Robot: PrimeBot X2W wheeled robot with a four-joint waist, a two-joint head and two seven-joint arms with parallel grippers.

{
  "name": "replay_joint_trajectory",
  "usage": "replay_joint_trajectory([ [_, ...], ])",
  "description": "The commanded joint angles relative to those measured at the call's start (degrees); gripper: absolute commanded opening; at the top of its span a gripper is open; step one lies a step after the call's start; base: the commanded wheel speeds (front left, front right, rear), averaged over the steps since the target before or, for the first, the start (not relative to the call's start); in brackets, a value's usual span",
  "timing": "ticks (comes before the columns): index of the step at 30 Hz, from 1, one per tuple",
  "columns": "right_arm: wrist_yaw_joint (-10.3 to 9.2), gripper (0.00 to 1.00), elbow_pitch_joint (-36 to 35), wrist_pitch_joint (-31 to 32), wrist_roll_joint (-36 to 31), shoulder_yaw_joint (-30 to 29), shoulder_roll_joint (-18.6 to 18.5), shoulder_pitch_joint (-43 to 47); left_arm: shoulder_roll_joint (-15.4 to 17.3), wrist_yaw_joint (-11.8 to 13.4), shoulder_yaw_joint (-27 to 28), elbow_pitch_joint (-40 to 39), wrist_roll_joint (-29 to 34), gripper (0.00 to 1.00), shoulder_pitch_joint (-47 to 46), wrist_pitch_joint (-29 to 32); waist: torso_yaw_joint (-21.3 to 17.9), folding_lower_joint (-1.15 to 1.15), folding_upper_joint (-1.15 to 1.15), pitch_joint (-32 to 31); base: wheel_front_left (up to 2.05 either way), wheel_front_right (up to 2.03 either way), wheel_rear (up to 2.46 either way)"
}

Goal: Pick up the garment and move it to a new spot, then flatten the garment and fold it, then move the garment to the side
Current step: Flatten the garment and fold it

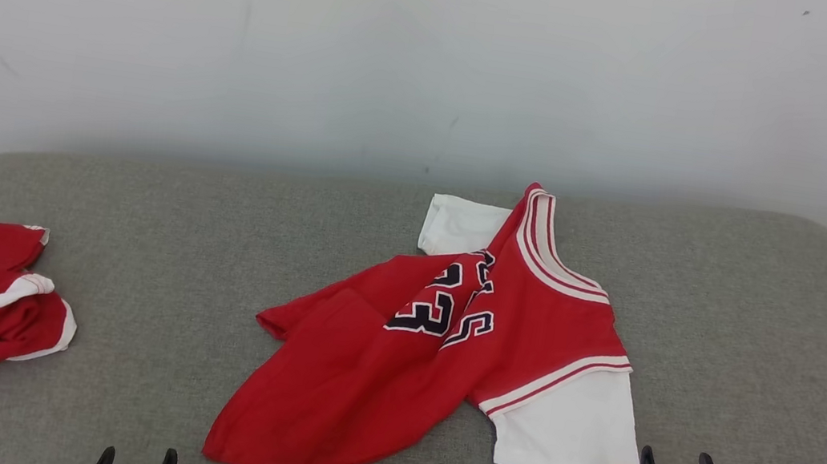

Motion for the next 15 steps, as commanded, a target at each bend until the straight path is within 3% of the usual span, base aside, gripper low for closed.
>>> replay_joint_trajectory([
  [1,-0.15,1.00,-0.04,-0.02,0.40,0.60,0.28,0.67,0.05,0.28,0.33,-0.18,0.07,1.00,0.68,-0.19,-0.71,0.00,0.00,-0.69,0.00,0.00,0.00],
  [15,-0.15,1.00,2.85,-0.02,1.35,1.65,0.35,-0.09,0.03,0.00,-1.75,0.13,-1.97,1.00,-1.17,-0.19,-0.71,0.00,0.00,2.03,0.00,0.00,0.00],
])
